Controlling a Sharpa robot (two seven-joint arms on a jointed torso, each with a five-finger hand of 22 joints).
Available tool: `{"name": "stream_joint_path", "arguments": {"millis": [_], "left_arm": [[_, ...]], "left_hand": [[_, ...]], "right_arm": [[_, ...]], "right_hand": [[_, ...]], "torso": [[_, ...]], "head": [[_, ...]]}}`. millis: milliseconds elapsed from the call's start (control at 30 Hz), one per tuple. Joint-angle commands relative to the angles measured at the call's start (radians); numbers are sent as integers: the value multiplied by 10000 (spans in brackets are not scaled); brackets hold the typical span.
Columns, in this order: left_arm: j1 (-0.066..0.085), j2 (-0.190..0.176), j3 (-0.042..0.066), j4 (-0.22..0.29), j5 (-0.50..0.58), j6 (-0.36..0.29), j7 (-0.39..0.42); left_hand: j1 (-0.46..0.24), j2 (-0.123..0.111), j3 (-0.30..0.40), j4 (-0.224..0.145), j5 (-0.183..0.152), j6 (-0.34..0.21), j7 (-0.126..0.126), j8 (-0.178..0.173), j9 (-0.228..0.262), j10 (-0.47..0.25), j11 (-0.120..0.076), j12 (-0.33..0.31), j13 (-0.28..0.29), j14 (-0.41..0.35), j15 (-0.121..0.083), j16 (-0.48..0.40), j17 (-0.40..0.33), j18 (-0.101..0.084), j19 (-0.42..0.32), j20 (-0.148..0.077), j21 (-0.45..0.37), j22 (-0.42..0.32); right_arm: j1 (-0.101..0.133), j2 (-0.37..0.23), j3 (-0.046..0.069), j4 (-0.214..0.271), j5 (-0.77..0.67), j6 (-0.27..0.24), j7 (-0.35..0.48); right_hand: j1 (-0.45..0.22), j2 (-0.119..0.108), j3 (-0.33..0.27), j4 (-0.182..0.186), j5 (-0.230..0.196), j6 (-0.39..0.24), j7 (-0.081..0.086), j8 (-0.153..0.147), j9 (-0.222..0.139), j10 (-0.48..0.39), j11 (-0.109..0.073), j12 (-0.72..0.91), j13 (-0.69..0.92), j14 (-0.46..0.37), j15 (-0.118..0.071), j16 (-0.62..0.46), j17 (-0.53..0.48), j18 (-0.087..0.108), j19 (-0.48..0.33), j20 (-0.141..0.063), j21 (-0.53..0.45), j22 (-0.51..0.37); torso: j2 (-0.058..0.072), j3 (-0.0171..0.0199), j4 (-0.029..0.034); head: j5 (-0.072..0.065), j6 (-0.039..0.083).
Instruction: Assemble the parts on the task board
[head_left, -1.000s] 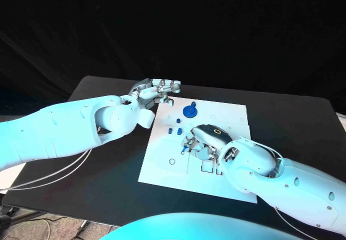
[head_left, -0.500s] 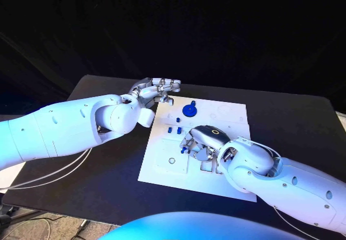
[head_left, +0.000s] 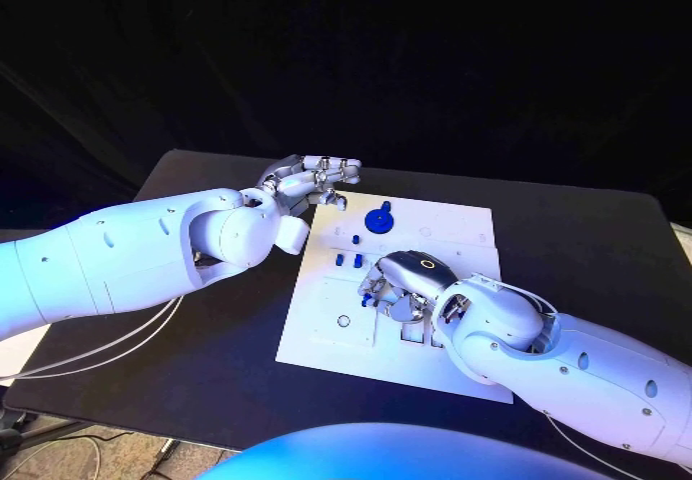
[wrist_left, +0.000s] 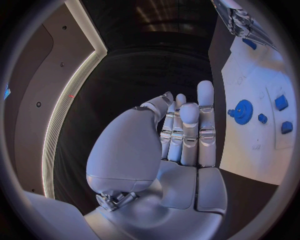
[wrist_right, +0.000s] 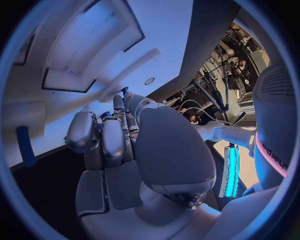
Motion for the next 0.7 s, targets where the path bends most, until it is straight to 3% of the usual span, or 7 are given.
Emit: {"name": "stream_joint_path", "arguments": {"millis": [33,433,600,700], "left_arm": [[0,9,6,18,39,176,64],[0,12,6,-11,39,302,68],[0,16,6,-35,39,389,63],[0,20,6,-45,39,458,57]], "left_hand": [[-96,6,-34,1,48,-32,19,15,-10,-71,19,34,15,-62,16,-54,-9,173,-37,53,-64,-10],[-79,19,-38,-15,53,-38,17,21,-8,-89,18,61,24,-77,13,-61,-40,176,-38,54,-76,-18],[-82,15,-44,-16,51,-39,17,22,-8,-92,19,66,25,-83,14,-65,-51,176,-39,55,-78,-20],[-83,13,-46,-17,51,-39,17,22,-8,-93,19,68,26,-85,14,-67,-55,176,-39,55,-79,-21]], "right_arm": [[-49,15,-74,-32,-285,438,-252],[-48,51,-183,-10,-335,643,-376],[-48,39,-205,-27,-301,293,-424],[-48,24,-213,-21,-304,-121,-513]], "right_hand": [[-114,19,37,-35,60,21,66,41,16,-16,76,7,15,344,90,47,3,-109,-1,52,41,-3],[-400,-69,7,-68,98,-87,86,15,0,-122,105,-15,6,322,118,36,-50,-97,-46,81,15,-43],[-748,-335,-8,-85,173,-954,345,-18,-219,-1109,354,-33,-21,57,331,-643,-935,98,-686,222,-626,-994],[-937,-507,-236,-190,143,-2038,500,-3,-285,-2013,535,53,15,-319,464,-1797,-2336,362,-1469,380,-1600,-2283]], "torso": [[13,3,-9],[8,6,-10],[12,8,-9],[5,9,-14]], "head": [[14,1],[-17,-31],[-29,-27],[-49,-1]]}}
